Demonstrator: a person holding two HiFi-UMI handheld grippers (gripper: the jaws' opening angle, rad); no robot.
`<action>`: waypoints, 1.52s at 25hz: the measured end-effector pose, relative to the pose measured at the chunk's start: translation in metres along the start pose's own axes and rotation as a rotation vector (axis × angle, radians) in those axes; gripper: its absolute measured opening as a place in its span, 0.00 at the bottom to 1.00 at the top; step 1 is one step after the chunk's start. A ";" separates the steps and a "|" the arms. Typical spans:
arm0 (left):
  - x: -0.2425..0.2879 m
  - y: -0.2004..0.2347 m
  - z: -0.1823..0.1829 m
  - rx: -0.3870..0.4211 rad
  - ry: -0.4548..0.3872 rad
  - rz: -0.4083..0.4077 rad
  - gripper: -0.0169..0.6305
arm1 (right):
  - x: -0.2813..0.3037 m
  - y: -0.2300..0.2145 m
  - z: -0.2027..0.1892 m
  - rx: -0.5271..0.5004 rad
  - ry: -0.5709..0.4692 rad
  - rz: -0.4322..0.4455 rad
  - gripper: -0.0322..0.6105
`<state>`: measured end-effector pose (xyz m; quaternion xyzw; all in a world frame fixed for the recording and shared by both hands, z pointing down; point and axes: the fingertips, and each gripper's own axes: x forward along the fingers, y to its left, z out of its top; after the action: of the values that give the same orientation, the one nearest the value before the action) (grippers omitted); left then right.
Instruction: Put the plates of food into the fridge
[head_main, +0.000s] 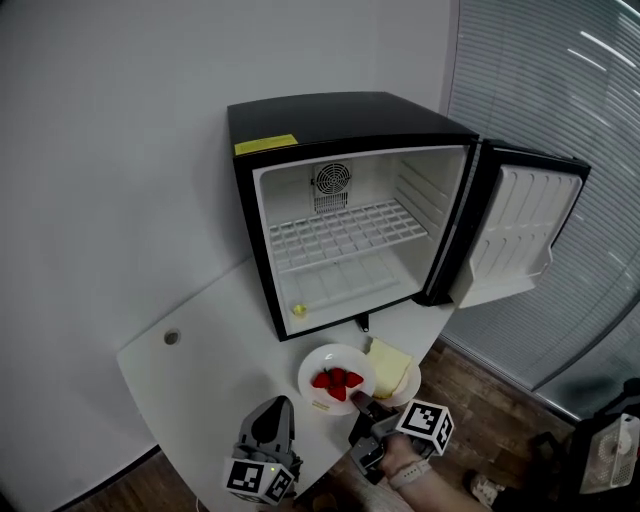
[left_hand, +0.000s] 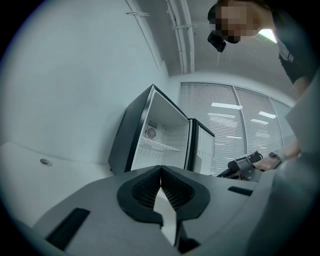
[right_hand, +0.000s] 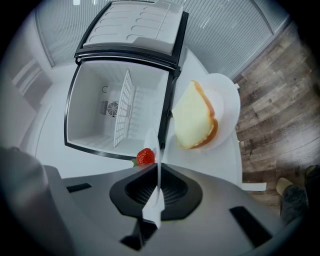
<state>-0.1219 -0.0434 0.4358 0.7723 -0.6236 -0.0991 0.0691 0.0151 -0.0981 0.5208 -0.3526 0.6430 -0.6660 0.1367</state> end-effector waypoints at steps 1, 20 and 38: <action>0.005 0.005 0.002 0.003 -0.001 -0.006 0.04 | 0.004 0.002 0.002 0.007 -0.010 -0.001 0.07; 0.069 0.068 0.010 -0.001 -0.034 0.060 0.04 | 0.070 0.025 0.070 0.019 -0.076 -0.004 0.07; 0.118 0.114 0.007 -0.002 -0.045 0.167 0.04 | 0.117 0.018 0.130 0.017 -0.103 -0.047 0.07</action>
<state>-0.2081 -0.1831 0.4477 0.7153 -0.6870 -0.1112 0.0639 0.0105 -0.2737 0.5281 -0.4003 0.6210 -0.6554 0.1569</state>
